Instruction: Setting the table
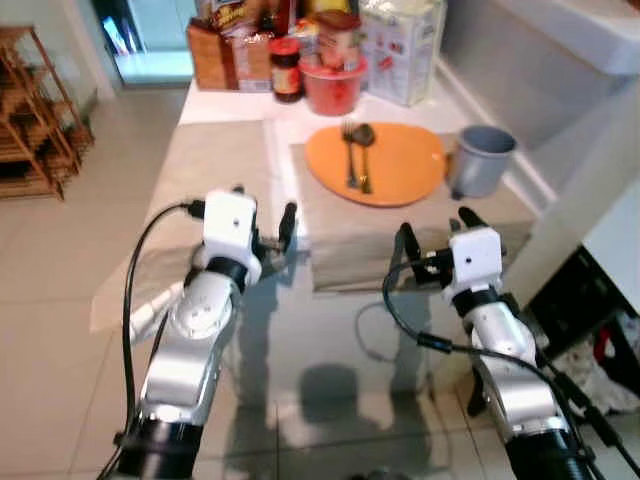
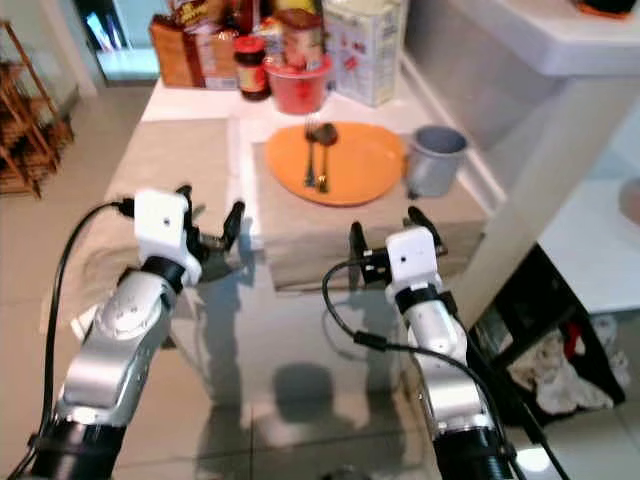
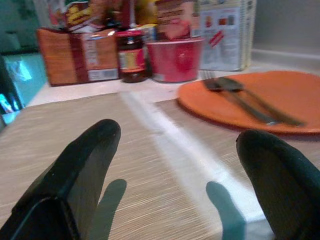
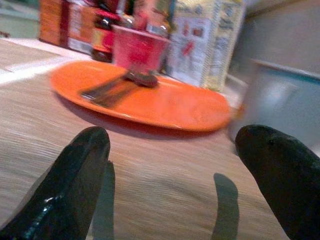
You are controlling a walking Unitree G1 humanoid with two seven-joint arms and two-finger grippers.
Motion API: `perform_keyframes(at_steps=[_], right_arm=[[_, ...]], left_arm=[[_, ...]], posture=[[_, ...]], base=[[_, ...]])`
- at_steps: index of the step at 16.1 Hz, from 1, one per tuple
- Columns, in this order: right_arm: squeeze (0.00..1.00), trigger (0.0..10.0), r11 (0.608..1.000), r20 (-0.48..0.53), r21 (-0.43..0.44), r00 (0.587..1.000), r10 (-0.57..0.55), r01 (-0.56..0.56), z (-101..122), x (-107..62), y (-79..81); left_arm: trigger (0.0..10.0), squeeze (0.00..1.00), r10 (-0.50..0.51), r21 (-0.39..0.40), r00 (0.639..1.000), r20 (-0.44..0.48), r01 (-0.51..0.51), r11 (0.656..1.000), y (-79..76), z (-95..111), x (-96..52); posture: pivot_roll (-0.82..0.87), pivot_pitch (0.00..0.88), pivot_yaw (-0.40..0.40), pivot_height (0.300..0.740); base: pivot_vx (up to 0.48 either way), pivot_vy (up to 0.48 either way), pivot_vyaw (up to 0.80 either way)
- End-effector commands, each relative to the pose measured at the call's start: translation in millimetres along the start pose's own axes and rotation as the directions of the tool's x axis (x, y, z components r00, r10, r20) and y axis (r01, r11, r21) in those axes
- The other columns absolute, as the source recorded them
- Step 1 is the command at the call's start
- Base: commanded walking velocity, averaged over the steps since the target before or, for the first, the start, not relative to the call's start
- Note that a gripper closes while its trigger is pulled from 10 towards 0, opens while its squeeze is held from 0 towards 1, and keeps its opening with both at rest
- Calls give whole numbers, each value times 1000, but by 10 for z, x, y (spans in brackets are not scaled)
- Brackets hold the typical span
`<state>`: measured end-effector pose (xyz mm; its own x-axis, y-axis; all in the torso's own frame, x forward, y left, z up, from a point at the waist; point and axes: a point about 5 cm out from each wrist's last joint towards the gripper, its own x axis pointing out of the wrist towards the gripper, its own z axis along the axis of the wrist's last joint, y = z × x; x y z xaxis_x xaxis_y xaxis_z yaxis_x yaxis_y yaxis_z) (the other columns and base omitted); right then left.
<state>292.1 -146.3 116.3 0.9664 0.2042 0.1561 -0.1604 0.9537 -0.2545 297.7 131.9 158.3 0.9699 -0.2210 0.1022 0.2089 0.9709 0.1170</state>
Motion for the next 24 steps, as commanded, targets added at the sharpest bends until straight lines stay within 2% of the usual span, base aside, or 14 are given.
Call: perform_keyframes(at_steps=[1, 5, 6, 15, 19, 20, 24], right_arm=[[0, 10000, 1000, 21, -6, 1000, 18, -18, 47, 10, 48], [0, 10000, 1000, 24, -5, 999, 21, -21, 63, 16, 42], [0, 10000, 999, 14, 25, 1000, 21, -22, 49, 13, 44], [0, 10000, 1000, 10, 12, 1000, 16, -16, 39, -1, 27], [0, 10000, 1000, 21, 0, 1000, 17, -17, 52, 4, 37], [0, 10000, 1000, -10, -14, 1000, 12, -12, 24, 11, 37], [0, 10000, 1000, -9, 13, 1000, 14, -14, 14, -18, 30]], left_arm=[[10000, 0, 32, 7, 999, -14, -32, 999, 75, -40, -28], [10000, 0, 38, 9, 999, -13, -38, 999, 77, -38, -18], [10000, 0, 38, 11, 999, -15, -38, 999, 79, -37, -10], [10000, 0, 43, 34, 999, -20, -43, 999, 117, -28, 46], [10000, 0, 56, 32, 998, -14, -56, 998, 134, -10, 64], [10000, 0, 54, 32, 998, -16, -53, 998, 131, -16, 64], [10000, 0, 46, 20, 999, -15, -46, 999, 119, -19, 81]], posture=[[-59, 0, 35, 740], [-60, 0, 33, 740], [-60, 0, 33, 740], [-72, 0, 48, 740], [-72, 0, 49, 740], [-74, 0, 51, 740], [-85, 0, 55, 740]], base=[[0, 0, 0], [0, 0, 0], [0, 0, -656], [0, 0, -659], [0, 0, 0], [0, 0, 0], [0, 0, -606]])
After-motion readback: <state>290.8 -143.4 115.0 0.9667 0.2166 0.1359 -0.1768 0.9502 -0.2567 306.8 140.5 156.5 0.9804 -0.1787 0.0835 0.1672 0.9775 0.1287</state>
